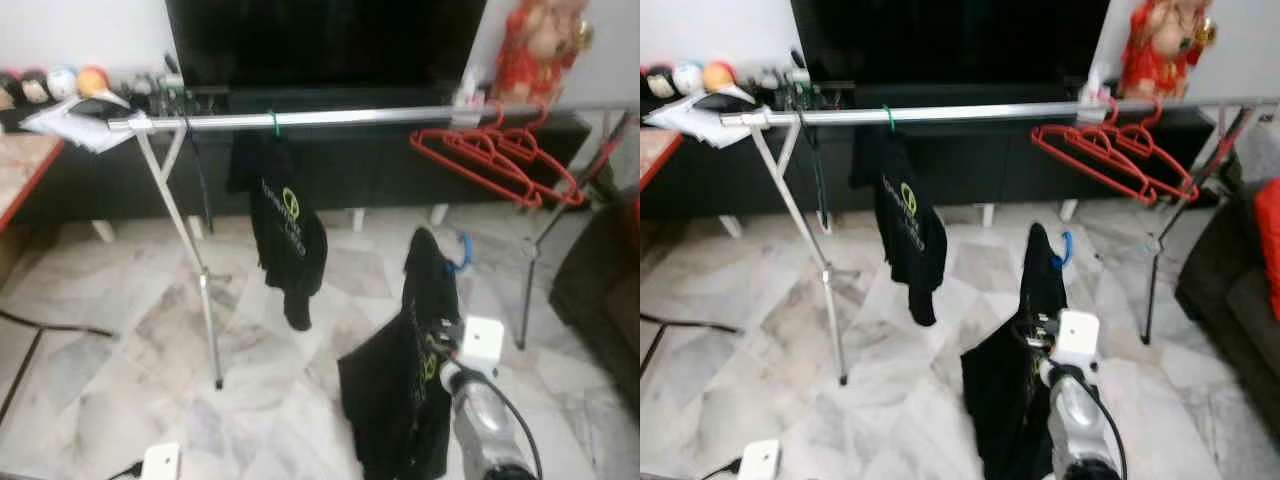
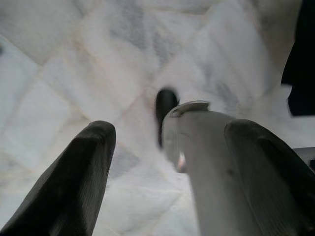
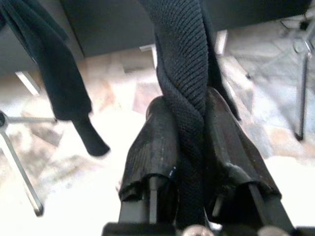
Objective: Hang hanger
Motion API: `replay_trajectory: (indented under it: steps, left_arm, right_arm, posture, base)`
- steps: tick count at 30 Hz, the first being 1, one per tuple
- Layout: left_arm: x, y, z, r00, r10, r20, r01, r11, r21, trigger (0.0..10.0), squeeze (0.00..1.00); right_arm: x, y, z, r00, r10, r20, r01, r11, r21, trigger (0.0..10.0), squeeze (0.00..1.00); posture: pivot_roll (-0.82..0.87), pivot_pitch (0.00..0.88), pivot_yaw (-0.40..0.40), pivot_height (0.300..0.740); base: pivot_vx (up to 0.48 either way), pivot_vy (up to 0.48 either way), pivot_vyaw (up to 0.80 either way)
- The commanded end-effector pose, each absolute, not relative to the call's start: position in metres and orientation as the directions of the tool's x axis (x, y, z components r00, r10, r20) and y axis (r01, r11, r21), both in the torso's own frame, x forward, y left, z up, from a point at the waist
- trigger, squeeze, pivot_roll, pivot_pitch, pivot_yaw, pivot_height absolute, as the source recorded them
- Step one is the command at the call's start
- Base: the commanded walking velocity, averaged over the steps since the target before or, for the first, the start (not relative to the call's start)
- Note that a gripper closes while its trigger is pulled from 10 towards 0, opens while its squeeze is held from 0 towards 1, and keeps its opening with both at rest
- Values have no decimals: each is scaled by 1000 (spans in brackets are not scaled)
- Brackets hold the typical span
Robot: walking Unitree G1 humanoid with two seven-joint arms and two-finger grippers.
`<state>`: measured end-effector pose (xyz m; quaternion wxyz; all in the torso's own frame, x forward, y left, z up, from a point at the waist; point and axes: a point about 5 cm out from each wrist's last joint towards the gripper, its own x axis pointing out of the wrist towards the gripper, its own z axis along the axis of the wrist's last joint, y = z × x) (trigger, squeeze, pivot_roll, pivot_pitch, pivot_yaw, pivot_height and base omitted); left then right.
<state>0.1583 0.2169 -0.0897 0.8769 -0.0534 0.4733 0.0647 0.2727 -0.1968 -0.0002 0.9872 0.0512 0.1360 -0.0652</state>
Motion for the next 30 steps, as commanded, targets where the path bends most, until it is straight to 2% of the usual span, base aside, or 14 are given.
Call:
replay_trajectory:
  steps: [1,8,16,30]
  left_arm:
    - [159,214,-90,534,66,-843,-154,988,-20,10000,0]
    - [162,200,-92,535,52,-843,-143,989,-30,10000,0]
    - [162,199,-92,535,51,-843,-141,990,-30,10000,0]
    - [158,224,-88,539,74,-839,-148,989,-8,10000,0]
  right_arm:
    - [281,-196,9,966,-113,-232,137,986,92,10000,0]
    - [282,-195,10,967,-109,-231,134,986,98,10000,0]
    - [281,-194,9,965,-104,-240,133,985,110,10000,0]
    - [281,-192,7,963,-90,-252,120,987,104,10000,0]
  posture:
    - [-62,0,-61,740]
    - [-62,0,-61,740]
    - [-64,0,-60,740]
    - [-61,0,-58,740]
  base:
    - [-285,0,0]
    - [-289,0,0]
    - [-300,0,0]
    - [-312,0,0]
